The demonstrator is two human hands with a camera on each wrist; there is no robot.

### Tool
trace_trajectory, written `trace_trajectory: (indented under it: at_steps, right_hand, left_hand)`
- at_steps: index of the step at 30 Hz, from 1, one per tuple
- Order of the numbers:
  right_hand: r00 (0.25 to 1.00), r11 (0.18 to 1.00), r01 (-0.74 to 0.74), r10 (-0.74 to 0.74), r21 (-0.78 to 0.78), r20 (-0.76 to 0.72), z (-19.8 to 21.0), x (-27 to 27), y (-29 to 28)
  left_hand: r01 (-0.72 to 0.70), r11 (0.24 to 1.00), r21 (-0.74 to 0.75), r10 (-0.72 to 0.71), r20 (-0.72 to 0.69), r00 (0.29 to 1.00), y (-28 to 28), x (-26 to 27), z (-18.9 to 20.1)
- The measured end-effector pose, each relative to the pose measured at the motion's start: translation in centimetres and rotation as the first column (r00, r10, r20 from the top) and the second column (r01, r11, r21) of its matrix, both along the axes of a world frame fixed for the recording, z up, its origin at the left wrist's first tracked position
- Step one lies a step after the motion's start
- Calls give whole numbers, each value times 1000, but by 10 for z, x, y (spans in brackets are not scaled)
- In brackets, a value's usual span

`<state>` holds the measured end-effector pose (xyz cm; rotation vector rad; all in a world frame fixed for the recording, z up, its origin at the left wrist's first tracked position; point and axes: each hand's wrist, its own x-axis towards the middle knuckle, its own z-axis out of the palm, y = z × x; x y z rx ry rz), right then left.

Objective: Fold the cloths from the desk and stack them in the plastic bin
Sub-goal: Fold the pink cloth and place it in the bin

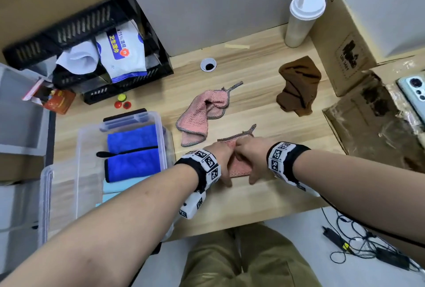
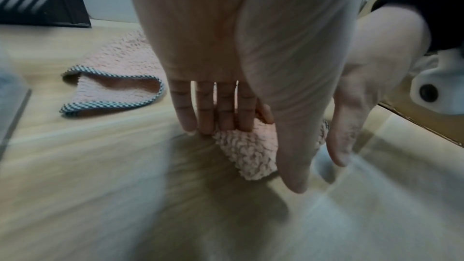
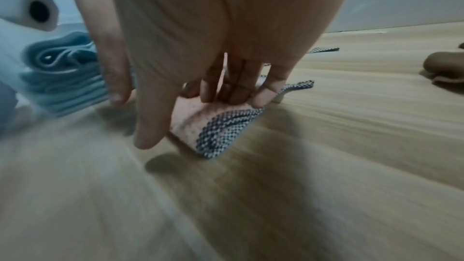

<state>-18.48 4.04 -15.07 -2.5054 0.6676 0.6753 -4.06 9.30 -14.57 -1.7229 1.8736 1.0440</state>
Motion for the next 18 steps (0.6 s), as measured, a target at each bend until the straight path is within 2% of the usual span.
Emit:
trace_trajectory:
  at_steps: [2, 5, 7, 11, 14, 18]
  right_hand:
    - [998, 997, -45, 43, -58, -35, -2, 0, 5]
    - [1000, 997, -21, 22, -73, 17, -7, 0, 9]
    - [996, 998, 63, -62, -14, 67, -5, 2, 6]
    - [952, 944, 292, -302, 153, 50, -1, 8, -18]
    - [882, 865, 453, -470, 214, 31, -10, 9, -33]
    - [814, 796, 546, -578, 261, 61, -24, 10, -36]
  left_hand:
    - [-17, 1000, -26, 17, 25, 1000, 1, -3, 1]
    - [-55, 998, -41, 57, 47, 997, 2, -8, 0]
    - [-100, 995, -10, 100, 41, 994, -1, -8, 0]
    - [-216, 974, 70, 217, 0, 976, -7, -2, -4]
    - [-312, 950, -8, 313, 23, 950, -14, 7, -10]
    - [-441, 895, -67, 444, 36, 895, -24, 18, -18]
